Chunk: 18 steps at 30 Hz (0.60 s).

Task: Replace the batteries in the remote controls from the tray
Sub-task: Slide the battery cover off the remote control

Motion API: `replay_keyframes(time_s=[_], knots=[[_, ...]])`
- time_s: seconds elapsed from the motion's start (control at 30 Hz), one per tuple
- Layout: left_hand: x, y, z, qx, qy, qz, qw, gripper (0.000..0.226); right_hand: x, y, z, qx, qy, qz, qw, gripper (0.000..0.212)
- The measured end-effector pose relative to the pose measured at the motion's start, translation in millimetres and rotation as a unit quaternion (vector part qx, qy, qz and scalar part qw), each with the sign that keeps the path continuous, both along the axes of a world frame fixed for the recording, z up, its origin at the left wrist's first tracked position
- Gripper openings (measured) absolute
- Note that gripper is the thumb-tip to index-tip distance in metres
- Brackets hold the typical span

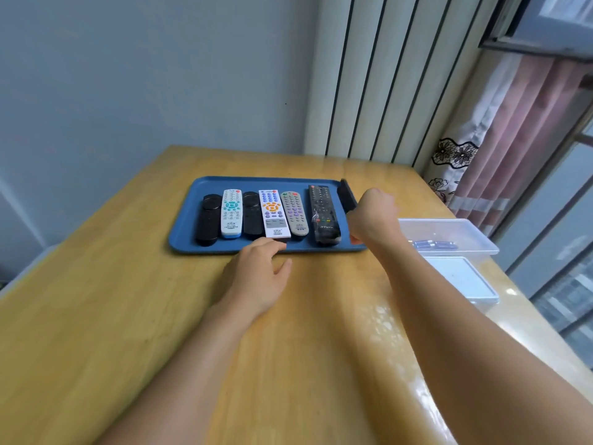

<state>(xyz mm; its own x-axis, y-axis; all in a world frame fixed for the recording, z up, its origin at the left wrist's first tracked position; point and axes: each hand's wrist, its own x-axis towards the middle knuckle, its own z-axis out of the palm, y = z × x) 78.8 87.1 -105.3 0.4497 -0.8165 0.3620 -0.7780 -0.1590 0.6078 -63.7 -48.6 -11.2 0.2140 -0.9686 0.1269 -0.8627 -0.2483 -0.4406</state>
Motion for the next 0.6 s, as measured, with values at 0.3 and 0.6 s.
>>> replay_keyframes(time_s=[0.3,0.6], knots=[[10.6,16.3,12.6,0.038,-0.051,0.048,0.997,0.01,-44.1,79.8,-70.5,-0.064,-0.18,0.161,0.968,0.01],[18.8,27.9,2.4,-0.032,-0.058,0.048,0.997,0.011,-55.5,76.7,-83.4,-0.013,-0.3,0.246,0.922,0.027]])
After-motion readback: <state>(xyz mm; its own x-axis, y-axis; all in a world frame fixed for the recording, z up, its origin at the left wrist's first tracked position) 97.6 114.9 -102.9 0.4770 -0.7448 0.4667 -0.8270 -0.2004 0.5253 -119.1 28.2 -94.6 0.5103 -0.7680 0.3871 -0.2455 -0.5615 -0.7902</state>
